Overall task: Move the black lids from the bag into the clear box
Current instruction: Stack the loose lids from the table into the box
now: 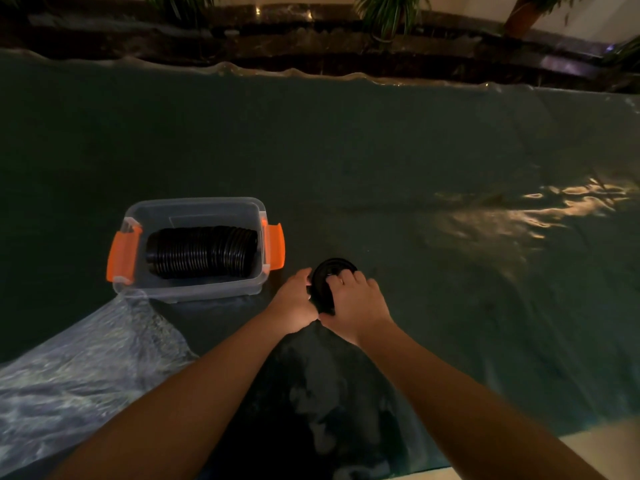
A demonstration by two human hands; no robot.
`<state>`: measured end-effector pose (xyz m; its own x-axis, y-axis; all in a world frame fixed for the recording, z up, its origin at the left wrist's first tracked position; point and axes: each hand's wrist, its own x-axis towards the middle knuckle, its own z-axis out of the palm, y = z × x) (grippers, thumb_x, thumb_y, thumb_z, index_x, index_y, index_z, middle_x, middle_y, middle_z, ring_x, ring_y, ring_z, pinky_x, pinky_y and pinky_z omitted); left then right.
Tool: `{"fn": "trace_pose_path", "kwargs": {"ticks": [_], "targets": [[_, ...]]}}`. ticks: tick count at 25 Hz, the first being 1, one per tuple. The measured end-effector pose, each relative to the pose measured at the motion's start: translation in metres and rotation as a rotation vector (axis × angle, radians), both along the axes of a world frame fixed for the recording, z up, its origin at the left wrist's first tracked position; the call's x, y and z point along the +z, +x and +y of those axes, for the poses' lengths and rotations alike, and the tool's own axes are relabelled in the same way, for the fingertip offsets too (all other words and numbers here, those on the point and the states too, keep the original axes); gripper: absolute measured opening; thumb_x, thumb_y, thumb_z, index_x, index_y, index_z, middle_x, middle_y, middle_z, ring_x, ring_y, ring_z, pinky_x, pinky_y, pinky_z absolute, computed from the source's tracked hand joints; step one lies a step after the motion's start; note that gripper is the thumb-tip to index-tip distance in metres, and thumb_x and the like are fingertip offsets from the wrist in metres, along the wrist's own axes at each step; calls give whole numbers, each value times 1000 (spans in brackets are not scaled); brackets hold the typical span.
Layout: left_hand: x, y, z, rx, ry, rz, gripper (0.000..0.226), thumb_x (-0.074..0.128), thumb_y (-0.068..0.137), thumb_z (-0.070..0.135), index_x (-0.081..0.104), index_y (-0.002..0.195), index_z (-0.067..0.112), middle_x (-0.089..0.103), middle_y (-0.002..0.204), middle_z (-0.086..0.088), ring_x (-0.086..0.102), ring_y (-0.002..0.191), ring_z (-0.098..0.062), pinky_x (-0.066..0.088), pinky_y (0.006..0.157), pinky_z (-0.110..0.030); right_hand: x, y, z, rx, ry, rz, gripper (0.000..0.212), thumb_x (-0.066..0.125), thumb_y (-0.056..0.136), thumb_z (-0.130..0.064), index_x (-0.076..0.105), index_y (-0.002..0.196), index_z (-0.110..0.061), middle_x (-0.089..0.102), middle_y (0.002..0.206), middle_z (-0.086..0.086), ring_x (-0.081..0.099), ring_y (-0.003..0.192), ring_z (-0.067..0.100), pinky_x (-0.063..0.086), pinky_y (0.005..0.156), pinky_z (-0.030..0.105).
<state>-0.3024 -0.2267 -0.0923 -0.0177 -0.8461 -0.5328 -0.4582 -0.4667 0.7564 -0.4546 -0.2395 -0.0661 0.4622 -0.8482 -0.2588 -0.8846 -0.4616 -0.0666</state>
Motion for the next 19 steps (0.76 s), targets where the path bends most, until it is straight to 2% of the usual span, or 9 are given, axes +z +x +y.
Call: {"fn": "trace_pose_path", "kwargs": {"ticks": [2,5,7,9,10,12,14,16,19], "targets": [[0,-2,0,14,22,25,74,70,71,-12,47,135,15,59,104,12,58,86,-7,48,62,-22,-5,5,4,-65,12,-4,58,62,84,-52,52,129,-17,57,126,9,54,113,32,47,90,45],[2,-6,1,35,17,52,72,76,70,-8,50,134,12,62,119,-6,63,100,-24,55,74,-34,-9,8,6,-132,-44,-13,53,62,86,-50,52,125,-16,59,121,10,58,105,33,47,87,47],[8,-9,5,6,1,44,63,73,72,-8,55,130,11,66,111,-7,66,98,-26,59,79,-44,-8,7,7,-161,-85,-1,50,62,87,-47,51,125,-16,61,118,8,61,102,33,46,90,48],[18,-12,8,-15,-39,65,48,70,75,-7,62,119,10,71,106,-11,68,94,-27,58,83,-50,-6,6,8,-177,-91,-10,44,61,90,-38,50,125,-15,62,116,8,64,98,32,47,84,42],[25,-15,9,-17,-64,81,39,71,78,-3,64,112,13,72,106,-12,68,92,-23,57,85,-48,-3,4,7,-187,-86,-25,40,60,90,-33,50,124,-14,63,115,8,65,95,31,47,77,38],[43,-16,14,-28,-109,112,24,72,84,10,62,98,27,71,104,-6,64,80,-2,55,80,-30,4,1,6,-246,-51,-82,34,57,89,-24,50,120,-13,65,109,8,67,89,32,45,67,36],[63,-10,23,-51,-142,119,25,72,86,23,59,105,32,64,105,5,61,80,4,50,69,-16,17,0,4,-385,17,-224,32,57,87,-24,52,116,-15,67,99,6,67,86,33,45,63,34],[81,9,31,-68,-217,91,36,71,84,28,58,117,33,62,108,10,63,86,0,48,72,-17,35,2,4,-512,16,-365,29,61,82,-28,54,108,-18,62,81,1,67,80,33,40,59,32],[109,65,31,-46,-418,-76,28,70,81,28,63,107,33,65,99,11,65,82,-5,50,75,-23,68,17,5,-554,-45,-518,29,66,77,-37,55,100,-22,59,70,-7,60,67,25,38,55,30]]}}
